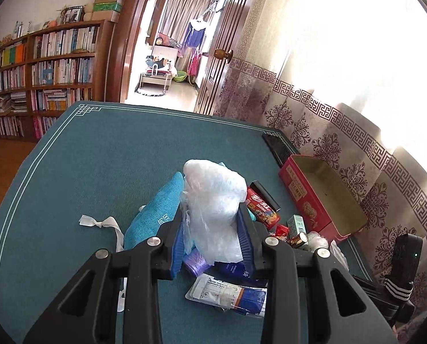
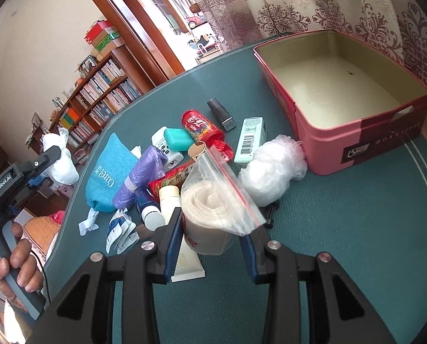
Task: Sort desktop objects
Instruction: 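Carry both items into the pink tin box and open both grippers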
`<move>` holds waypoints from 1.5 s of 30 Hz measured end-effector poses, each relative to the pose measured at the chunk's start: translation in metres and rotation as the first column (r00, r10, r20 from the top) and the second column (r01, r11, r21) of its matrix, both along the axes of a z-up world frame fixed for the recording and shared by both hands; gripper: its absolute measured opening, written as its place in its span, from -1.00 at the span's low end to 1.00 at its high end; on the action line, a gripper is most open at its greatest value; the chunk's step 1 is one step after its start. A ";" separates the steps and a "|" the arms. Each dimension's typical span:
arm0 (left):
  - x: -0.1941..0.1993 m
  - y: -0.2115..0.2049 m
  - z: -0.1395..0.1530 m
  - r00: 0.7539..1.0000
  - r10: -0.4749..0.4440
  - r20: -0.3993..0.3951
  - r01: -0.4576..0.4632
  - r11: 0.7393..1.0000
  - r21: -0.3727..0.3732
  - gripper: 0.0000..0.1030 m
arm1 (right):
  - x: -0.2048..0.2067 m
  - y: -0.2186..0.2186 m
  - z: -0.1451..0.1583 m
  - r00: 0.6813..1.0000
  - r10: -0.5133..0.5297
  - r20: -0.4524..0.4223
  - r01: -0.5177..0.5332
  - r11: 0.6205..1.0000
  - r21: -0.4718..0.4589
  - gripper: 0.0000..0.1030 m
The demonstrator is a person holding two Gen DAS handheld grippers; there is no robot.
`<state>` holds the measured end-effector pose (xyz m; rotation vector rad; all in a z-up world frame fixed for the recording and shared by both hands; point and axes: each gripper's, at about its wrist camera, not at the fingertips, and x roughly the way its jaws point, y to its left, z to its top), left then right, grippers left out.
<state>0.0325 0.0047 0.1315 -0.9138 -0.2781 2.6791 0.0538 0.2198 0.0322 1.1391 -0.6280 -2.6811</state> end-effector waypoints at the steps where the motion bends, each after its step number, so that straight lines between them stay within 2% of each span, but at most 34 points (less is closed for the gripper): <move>1: -0.001 0.004 0.000 1.000 -0.010 0.006 0.010 1.000 0.003 -0.31 | 0.000 0.002 0.002 1.000 -0.010 -0.007 0.010 1.000 0.005 -0.20; 7: -0.006 0.041 -0.001 0.996 -0.084 0.024 0.084 0.996 -0.002 -0.31 | 0.011 0.036 0.022 0.990 -0.121 -0.078 0.125 0.991 0.040 -0.20; 15: -0.005 0.103 0.012 0.978 -0.206 -0.010 0.206 0.978 -0.045 -0.31 | -0.005 0.090 0.036 0.947 -0.281 -0.158 0.301 0.946 0.118 -0.20; 21: -0.004 0.139 0.022 0.959 -0.281 -0.032 0.279 0.959 -0.059 -0.31 | -0.019 0.123 0.038 0.932 -0.327 -0.160 0.353 0.918 0.179 -0.20; 26: -0.013 0.166 0.025 0.944 -0.328 -0.023 0.327 0.944 -0.047 -0.31 | -0.037 0.128 0.031 0.922 -0.343 -0.181 0.375 0.906 0.194 -0.18; 36: -0.041 0.228 0.018 0.910 -0.415 0.007 0.415 0.909 -0.042 -0.30 | -0.030 0.142 0.020 0.888 -0.414 -0.201 0.441 0.890 0.116 -0.16; 40: -0.054 0.252 0.011 0.896 -0.443 0.023 0.443 0.896 -0.036 -0.30 | -0.016 0.148 0.018 0.865 -0.449 -0.224 0.479 0.873 0.098 -0.16; 45: -0.071 0.274 0.000 0.892 -0.449 0.054 0.451 0.892 -0.039 -0.29 | -0.009 0.147 0.023 0.845 -0.474 -0.248 0.510 0.854 0.104 -0.16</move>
